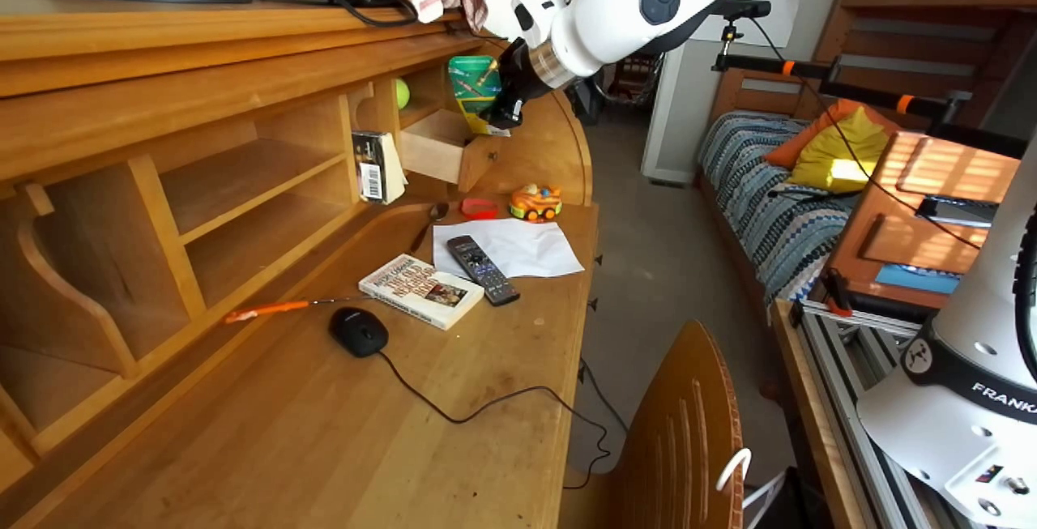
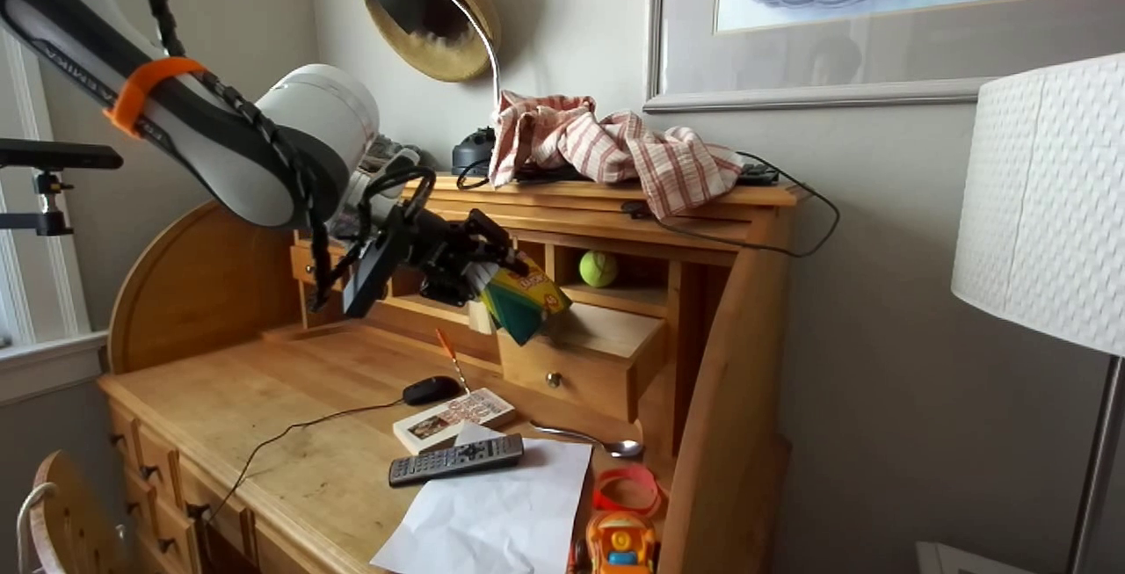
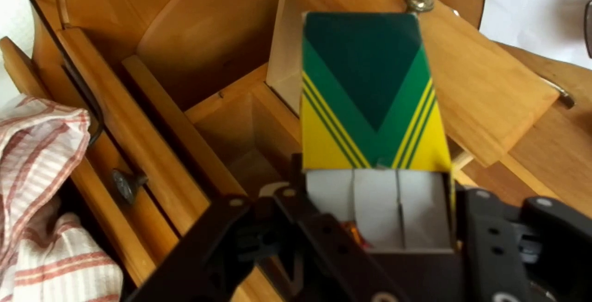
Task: Put the crayon box in the top right drawer
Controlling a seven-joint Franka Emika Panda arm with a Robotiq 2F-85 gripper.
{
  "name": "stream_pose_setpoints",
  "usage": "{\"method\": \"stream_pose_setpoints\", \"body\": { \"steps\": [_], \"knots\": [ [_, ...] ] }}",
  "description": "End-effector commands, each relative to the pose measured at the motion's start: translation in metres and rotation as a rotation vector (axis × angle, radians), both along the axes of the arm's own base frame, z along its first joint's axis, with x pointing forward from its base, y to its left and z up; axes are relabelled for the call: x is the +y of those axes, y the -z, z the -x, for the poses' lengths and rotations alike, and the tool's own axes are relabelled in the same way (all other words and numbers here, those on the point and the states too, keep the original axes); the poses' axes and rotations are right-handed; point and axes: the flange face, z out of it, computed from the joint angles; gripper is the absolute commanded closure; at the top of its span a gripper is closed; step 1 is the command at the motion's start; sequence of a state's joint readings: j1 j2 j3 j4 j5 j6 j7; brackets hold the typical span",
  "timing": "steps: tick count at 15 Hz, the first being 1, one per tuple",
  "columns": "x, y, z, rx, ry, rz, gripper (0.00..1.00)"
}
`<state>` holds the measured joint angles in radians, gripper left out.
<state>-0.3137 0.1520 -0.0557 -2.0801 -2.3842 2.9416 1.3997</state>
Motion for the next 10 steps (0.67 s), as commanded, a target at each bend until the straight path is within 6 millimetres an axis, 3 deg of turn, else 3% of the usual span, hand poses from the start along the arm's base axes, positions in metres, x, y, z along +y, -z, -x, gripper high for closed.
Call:
{"method": "stream_pose_setpoints", "body": {
  "steps": [1,4,10],
  "knots": [
    [-0.001,-0.022,-0.013,-0.034,-0.059,0.019,0.66],
    [-0.008,-0.025,-0.026,-0.057,-0.066,0.035,0.66],
    [-0.024,-0.012,-0.05,-0.062,-0.052,0.009,0.66]
  ]
}}
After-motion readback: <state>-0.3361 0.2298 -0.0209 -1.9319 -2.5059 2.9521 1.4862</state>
